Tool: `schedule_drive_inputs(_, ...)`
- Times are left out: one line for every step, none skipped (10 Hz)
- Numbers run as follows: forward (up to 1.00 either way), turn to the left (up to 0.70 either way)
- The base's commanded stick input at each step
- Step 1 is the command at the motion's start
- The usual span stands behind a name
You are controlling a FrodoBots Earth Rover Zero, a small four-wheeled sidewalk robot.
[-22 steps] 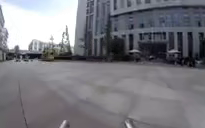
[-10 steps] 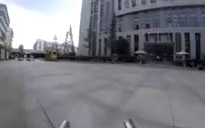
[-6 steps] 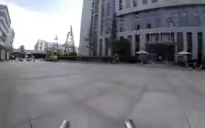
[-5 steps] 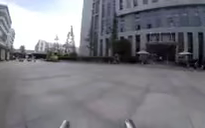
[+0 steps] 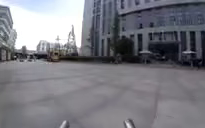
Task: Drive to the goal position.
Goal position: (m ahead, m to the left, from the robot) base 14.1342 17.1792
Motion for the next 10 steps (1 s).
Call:
schedule_drive_inputs(0.7,0.0)
schedule_drive_inputs(0.7,0.0)
schedule_drive_inputs(0.7,0.0)
schedule_drive_inputs(0.7,-0.01)
schedule_drive_inputs(0.7,-0.13)
schedule_drive_inputs(0.7,-0.14)
schedule_drive_inputs(0.7,-0.14)
schedule_drive_inputs(0.7,-0.06)
schedule_drive_inputs(0.7,0.0)
schedule_drive_inputs(0.7,0.0)
